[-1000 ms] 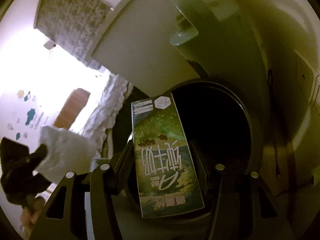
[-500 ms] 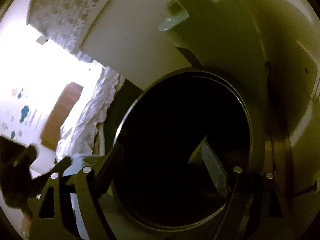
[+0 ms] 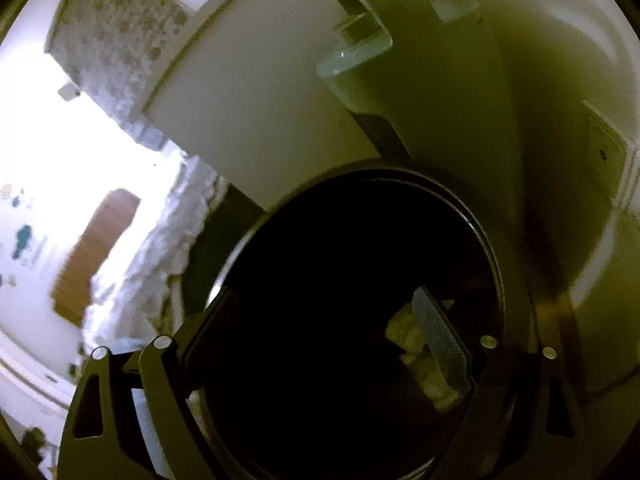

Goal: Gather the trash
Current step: 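Carry both items to the black bin and open both tools to drop them, then grasp the tan paper bag with the right tool while the left tool approaches the wrapper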

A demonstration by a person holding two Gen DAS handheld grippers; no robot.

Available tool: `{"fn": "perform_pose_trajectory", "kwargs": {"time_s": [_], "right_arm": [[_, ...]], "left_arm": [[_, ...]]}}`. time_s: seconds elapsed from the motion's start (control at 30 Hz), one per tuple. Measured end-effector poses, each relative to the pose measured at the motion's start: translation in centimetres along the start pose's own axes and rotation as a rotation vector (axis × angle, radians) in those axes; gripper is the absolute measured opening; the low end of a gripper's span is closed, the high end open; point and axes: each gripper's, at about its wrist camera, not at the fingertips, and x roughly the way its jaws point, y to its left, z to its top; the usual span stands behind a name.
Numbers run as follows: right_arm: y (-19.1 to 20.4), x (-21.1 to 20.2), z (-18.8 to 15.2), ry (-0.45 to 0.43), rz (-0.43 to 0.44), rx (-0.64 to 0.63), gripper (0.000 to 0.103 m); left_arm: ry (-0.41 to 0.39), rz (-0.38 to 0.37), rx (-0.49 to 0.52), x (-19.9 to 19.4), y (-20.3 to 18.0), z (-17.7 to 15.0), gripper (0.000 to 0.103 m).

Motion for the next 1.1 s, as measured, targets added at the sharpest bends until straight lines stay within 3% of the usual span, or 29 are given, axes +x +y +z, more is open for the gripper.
{"fn": "perform_pose_trajectory", "kwargs": {"time_s": [0.13,0.3,0.37,0.43,0.5,0.57,0.67,0.77,0.87,0.9,1.03,1.1], "right_arm": [[1.2,-0.4,-2.0,0.007,-0.017,-0.020,0.093],[1.1,-1.4,-2.8,0.052,0.053,-0.006,0.094],[1.6,-2.9,-2.8,0.030,0.038,-0.037,0.094],[3.4,-5.8,-2.9,-0.059,0.022,-0.140,0.094],[6.2,-8.6,-4.0,-0.107,0.066,-0.267,0.094],[9.5,-10.5,-5.7,-0.072,0.143,-0.390,0.094],[15.2,-12.3,-10.0,0.054,0.292,-0.584,0.094],[20.0,-13.4,-14.3,0.145,0.405,-0.739,0.089],[23.3,-13.4,-16.6,0.200,0.442,-0.823,0.081],[23.9,-13.3,-17.2,0.202,0.439,-0.850,0.081],[26.6,-13.1,-19.3,0.202,0.412,-0.963,0.077],[27.6,-12.5,-20.7,0.210,0.371,-1.016,0.073]], "left_arm": [[-0.051,0.065,-0.006,-5.2,1.6,-2.5,0.097],[-0.106,0.237,-0.043,-11.1,5.8,-5.7,0.097],[-0.109,0.304,-0.083,-13.2,8.4,-7.0,0.097],[-0.114,0.383,-0.132,-15.1,11.0,-8.3,0.097],[-0.112,0.455,-0.206,-17.0,14.0,-9.7,0.097],[-0.092,0.507,-0.252,-17.8,16.3,-10.6,0.096],[-0.060,0.565,-0.281,-17.8,18.9,-11.5,0.096],[-0.008,0.574,-0.270,-16.6,20.1,-11.8,0.076],[0.027,0.579,-0.262,-15.5,21.3,-11.6,0.066],[0.058,0.593,-0.248,-14.9,21.7,-11.5,0.056],[0.060,0.639,-0.200,-15.2,22.3,-12.4,0.043],[0.058,0.647,-0.207,-15.5,22.7,-12.5,0.029]]}}
